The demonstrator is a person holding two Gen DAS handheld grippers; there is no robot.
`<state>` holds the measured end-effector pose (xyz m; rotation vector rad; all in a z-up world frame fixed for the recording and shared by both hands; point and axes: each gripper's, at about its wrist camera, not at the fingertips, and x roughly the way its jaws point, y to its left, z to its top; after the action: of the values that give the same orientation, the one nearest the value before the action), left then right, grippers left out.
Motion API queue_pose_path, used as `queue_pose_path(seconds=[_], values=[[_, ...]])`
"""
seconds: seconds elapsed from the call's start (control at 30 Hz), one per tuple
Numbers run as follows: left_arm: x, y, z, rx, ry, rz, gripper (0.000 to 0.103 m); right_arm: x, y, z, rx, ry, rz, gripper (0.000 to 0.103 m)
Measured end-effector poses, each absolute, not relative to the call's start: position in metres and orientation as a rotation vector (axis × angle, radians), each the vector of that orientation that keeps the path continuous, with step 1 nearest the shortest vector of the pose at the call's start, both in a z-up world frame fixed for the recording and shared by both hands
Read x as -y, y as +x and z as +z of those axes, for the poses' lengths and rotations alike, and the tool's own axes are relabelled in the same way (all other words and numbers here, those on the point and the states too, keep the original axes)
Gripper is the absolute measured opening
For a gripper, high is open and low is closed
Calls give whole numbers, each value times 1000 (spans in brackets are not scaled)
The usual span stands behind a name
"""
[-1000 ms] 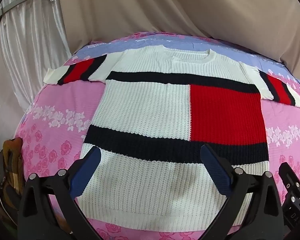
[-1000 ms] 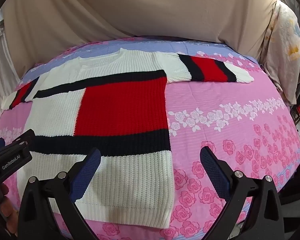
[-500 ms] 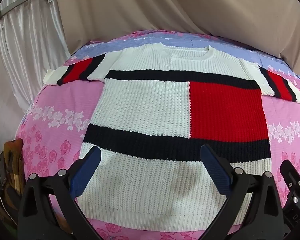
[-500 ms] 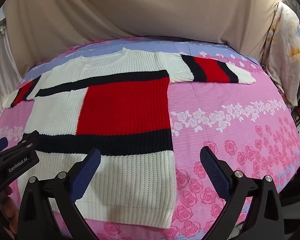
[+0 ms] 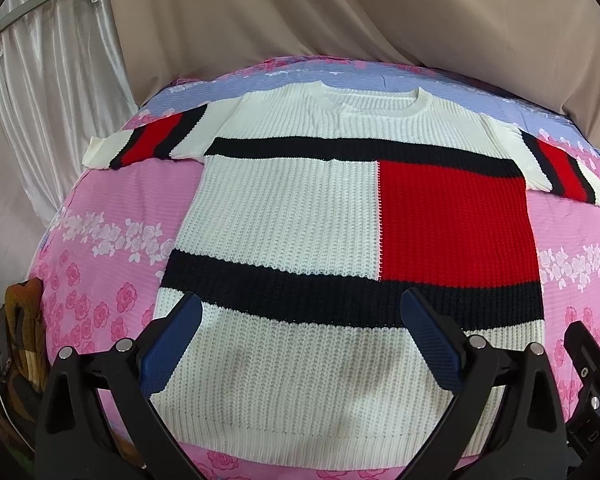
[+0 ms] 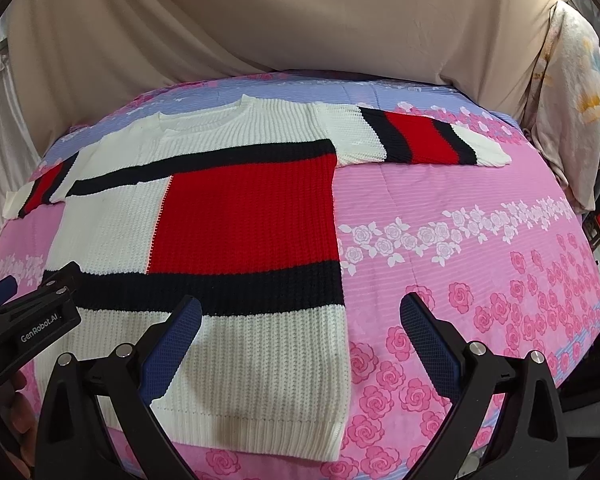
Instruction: Fold small clothes
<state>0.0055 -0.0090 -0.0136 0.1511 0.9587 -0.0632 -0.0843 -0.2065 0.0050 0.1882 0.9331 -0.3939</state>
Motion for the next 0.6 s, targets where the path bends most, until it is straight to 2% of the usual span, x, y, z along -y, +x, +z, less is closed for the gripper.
queue_pose_path(seconds=[0.6], values=[[16, 8, -15, -961, 171, -70, 97, 210, -81, 5, -931, 194, -391, 98]])
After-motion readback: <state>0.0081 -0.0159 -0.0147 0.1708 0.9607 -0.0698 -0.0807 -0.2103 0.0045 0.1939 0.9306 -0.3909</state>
